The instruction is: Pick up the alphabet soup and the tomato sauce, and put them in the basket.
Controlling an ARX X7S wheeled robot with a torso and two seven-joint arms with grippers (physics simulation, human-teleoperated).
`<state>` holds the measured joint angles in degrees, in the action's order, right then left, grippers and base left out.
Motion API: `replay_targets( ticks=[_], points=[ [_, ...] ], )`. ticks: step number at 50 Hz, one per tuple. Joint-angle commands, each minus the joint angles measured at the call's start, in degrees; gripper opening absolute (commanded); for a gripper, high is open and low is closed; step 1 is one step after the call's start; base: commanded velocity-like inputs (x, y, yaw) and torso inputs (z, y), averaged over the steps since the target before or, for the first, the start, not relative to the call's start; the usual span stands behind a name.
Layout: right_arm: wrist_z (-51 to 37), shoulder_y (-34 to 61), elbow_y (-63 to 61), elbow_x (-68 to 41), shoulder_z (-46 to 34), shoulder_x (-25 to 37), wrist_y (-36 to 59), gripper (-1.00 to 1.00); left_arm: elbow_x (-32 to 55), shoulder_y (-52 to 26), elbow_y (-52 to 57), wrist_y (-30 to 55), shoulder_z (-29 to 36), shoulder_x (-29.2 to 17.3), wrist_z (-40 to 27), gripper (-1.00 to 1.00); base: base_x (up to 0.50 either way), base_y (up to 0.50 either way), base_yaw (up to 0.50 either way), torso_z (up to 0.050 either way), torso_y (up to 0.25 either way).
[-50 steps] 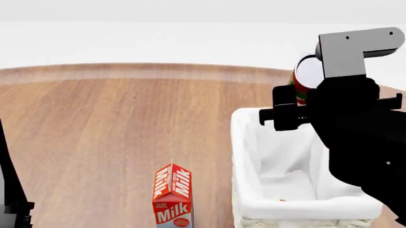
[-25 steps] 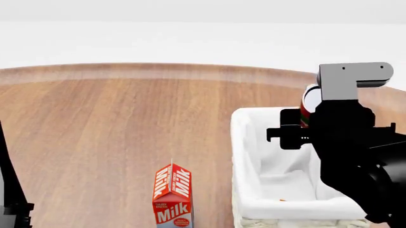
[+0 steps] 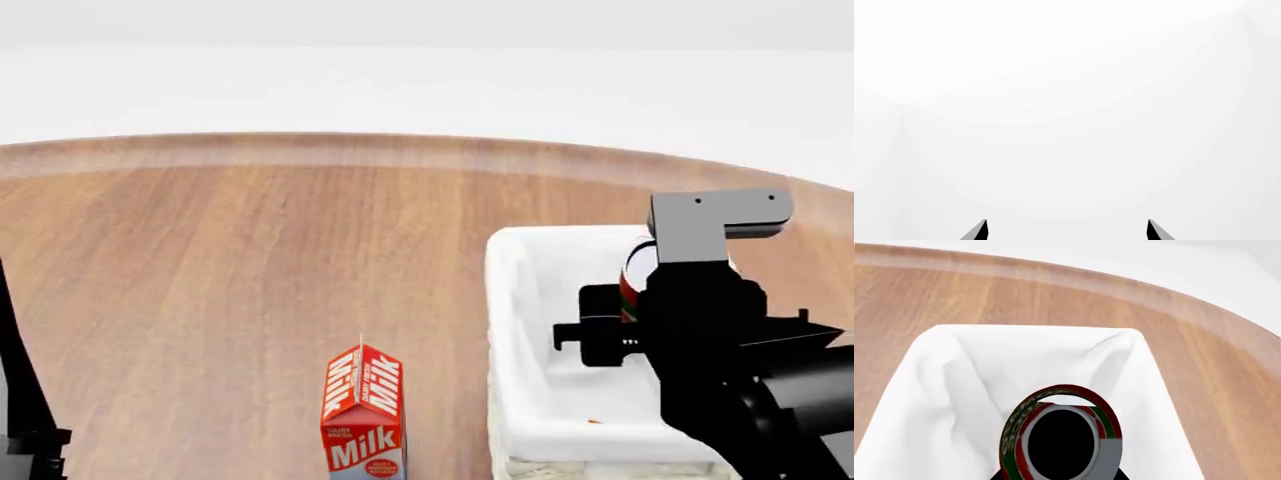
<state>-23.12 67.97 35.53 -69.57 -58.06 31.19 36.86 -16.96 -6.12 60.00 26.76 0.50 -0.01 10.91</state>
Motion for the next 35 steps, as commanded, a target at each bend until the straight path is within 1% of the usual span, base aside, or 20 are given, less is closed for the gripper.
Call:
replay_targets(
  ticks=[1, 21, 35],
  points=[
    [2.31, -1.23, 2.68, 3.11, -1.21, -1.45, -0.20, -1.00, 0.12, 0.41, 0.00, -0.33, -0.03, 0.00, -0.19, 1.00, 0.00, 0.00, 0.00, 0.000, 0.000],
    [3.09, -2.94, 6.12, 4.42, -1.99, -2.85, -1.63, -1.00, 0.48, 0.37, 0.00, -0.26, -0.56, 0.00, 0.05, 1.00, 0.00, 0.00, 0.00, 0.000, 0.001],
    [2.70, -2.88, 5.10, 3.93, -1.60, -2.58, -1.19, -1.00, 0.05, -0.23, 0.00, 0.29, -0.27, 0.00, 0.30, 1.00, 0.00, 0.00, 0.00, 0.000, 0.000]
  ],
)
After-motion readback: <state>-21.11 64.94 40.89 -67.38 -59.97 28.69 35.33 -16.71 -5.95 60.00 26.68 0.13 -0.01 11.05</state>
